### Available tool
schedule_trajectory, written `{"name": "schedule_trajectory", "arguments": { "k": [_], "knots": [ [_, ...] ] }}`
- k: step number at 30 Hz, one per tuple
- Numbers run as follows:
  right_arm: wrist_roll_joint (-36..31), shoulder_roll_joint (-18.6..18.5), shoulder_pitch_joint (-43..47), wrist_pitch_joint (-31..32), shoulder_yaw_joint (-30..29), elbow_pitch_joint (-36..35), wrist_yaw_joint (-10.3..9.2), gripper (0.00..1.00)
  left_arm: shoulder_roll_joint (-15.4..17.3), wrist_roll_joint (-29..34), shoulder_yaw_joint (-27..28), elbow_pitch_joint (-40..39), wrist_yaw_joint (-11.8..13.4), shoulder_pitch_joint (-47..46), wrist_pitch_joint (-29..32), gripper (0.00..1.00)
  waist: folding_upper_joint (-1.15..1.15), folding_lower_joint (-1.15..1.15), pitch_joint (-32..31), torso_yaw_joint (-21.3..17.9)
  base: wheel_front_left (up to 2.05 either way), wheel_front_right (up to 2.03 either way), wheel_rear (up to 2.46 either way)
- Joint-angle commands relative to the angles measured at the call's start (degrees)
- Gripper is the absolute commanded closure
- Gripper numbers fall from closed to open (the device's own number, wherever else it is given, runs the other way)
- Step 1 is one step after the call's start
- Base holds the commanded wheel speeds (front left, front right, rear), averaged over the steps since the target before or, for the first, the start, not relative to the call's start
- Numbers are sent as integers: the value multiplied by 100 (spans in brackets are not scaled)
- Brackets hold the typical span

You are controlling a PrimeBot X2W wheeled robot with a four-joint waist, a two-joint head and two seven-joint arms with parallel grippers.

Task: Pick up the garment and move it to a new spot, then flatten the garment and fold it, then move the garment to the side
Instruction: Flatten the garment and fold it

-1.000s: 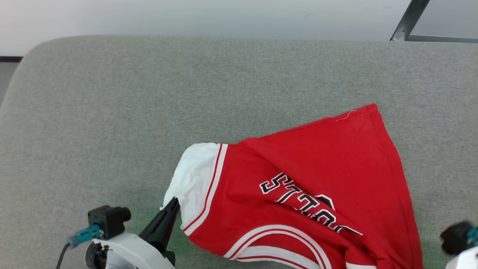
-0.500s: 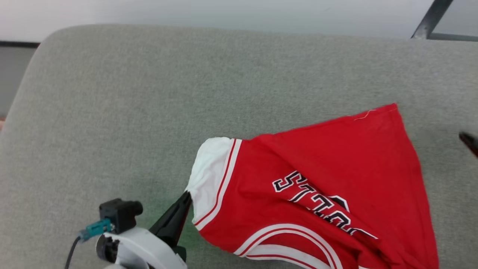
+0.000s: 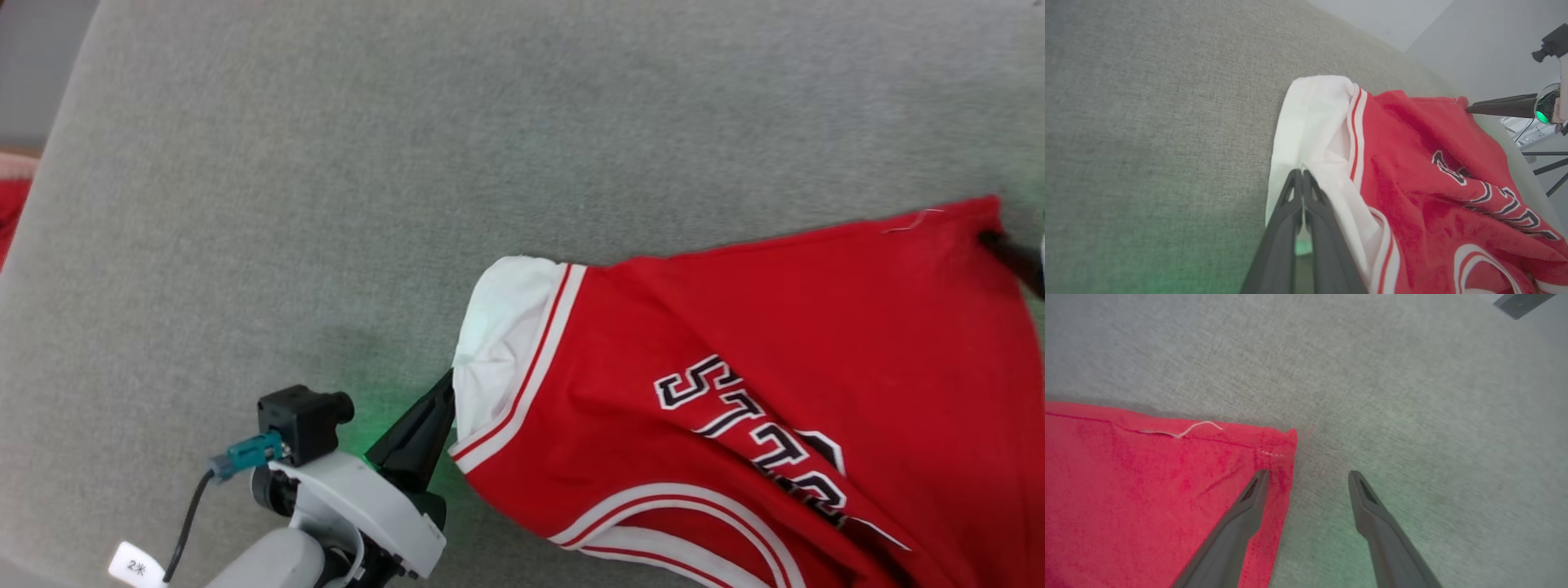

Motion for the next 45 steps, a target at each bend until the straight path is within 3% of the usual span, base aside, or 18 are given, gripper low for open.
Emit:
{"name": "schedule_trajectory", "arguments": {
  "k": [1,7,8,9,10,16,28,35,40,43,45],
  "knots": [
    [43,-13,-133,-41,170,131,-4,0,-39,50,2,33,-48,-93,-45,100,0,0,270,256,0,0,0],
    [326,-67,-78,162,1065,615,-4,0,-84,38,12,146,-117,-167,-91,100,0,0,307,306,0,0,0],
    [418,-89,-53,207,1171,653,-3,52,-87,35,18,155,-123,-166,-101,100,0,0,302,306,0,0,0],
    [513,-109,-46,241,1268,676,-1,93,-90,29,19,164,-124,-167,-111,100,0,0,296,303,0,0,0],
    [598,-126,-64,241,1319,704,0,100,-95,23,20,166,-128,-168,-119,100,0,0,288,298,0,0,0],
    [834,-68,-298,-316,1205,872,-1,100,-109,-31,80,219,-165,-180,-183,100,0,0,124,223,0,0,0],
    [1144,277,-928,-1783,-64,1551,-1,100,9,83,228,595,-442,-1198,106,100,0,0,-396,24,0,0,0],
    [782,641,-1950,-2730,-837,2089,-1,100,-146,-113,535,1419,-778,-3043,638,100,0,0,-86,-242,0,0,0],
    [385,1072,-3236,-3275,-1378,2724,-2,100,-388,-487,1064,2559,-898,-4797,853,100,0,0,371,-516,0,0,0],
    [6,1397,-4332,-3810,-1747,3228,-6,100,-335,-12,1136,3471,-812,-6278,686,100,0,0,728,-718,0,0,0],
    [-92,1465,-4560,-3932,-1794,3348,-6,100,-355,127,1131,3703,-790,-6598,582,100,0,0,778,-755,0,0,0]
  ]
}}
